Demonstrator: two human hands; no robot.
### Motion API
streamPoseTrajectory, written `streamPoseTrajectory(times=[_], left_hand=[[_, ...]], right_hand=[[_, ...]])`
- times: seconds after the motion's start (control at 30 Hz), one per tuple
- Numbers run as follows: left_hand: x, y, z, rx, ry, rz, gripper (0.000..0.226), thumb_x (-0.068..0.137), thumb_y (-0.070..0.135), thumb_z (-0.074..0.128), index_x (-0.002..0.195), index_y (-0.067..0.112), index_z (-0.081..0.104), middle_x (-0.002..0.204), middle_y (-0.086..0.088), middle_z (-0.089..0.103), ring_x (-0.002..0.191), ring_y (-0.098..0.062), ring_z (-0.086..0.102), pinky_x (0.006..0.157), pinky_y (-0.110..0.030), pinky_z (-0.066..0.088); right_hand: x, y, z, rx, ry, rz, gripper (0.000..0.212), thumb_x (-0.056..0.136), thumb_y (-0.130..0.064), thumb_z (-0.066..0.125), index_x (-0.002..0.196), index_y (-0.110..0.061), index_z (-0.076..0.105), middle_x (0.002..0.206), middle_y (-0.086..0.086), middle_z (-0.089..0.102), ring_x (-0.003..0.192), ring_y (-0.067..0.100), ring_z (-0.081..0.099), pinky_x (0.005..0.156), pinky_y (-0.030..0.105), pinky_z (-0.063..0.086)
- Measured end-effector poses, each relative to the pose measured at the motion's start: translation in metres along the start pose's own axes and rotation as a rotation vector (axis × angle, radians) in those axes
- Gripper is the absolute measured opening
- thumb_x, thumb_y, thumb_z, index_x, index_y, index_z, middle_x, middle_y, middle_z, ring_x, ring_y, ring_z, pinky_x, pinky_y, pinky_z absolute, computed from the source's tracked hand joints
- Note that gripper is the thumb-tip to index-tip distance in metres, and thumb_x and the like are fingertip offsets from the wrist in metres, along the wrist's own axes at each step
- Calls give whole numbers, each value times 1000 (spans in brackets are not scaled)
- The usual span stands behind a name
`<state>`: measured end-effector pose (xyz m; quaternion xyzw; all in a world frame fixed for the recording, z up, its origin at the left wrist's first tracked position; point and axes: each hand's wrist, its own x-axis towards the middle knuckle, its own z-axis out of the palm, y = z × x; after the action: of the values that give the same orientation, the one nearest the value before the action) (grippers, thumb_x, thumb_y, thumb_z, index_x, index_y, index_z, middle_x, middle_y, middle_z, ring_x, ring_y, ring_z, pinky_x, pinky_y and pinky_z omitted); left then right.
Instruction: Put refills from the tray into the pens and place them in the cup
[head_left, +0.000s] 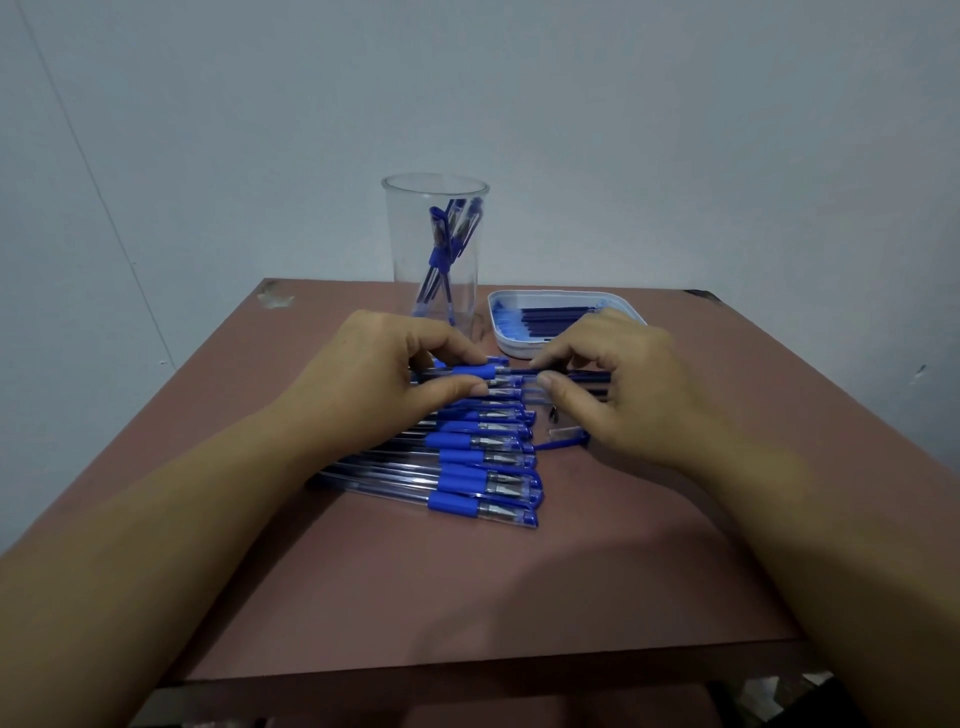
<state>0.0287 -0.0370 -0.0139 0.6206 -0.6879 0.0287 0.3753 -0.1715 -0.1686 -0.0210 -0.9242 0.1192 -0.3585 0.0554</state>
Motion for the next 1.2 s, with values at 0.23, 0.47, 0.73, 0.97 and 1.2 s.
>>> streamPoseTrajectory(times=[0.23,0.47,0.73,0.97,1.2], left_hand=[[0,-2,3,1,-8,4,27,71,54,65,93,41,72,76,26,65,77,0,62,64,-8,46],[0,-9,-4,-6,20,-67,17,71,50,69,87,49,66,70,29,63,74,1,61,57,-7,43],[0,-18,-2,-10,29,-128,15,71,51,71,86,49,66,74,23,66,74,0,61,57,-6,41],[1,-18,-1,-12,27,-124,19,76,37,78,84,50,65,76,21,69,73,-3,61,59,-7,44],[1,-20,-1,-31,15,-126,13,73,47,72,84,50,67,73,19,69,73,-5,62,60,-8,44]], right_hand=[[-1,-1,2,37,-1,8,21,83,-32,74,103,-25,72,91,-16,64,86,7,56,76,21,44],[-10,21,-11,88,68,148,7,83,-20,72,89,-22,74,82,-15,66,81,2,58,73,15,41],[-15,51,-19,22,-95,343,10,84,-19,74,88,-28,74,84,-17,65,90,10,57,75,13,37],[-11,52,-18,-52,-203,332,13,86,-23,72,99,-26,74,82,-21,57,91,9,50,73,8,34],[-11,51,-20,-62,-167,315,15,86,-23,71,101,-25,73,84,-24,55,92,4,45,76,5,33]])
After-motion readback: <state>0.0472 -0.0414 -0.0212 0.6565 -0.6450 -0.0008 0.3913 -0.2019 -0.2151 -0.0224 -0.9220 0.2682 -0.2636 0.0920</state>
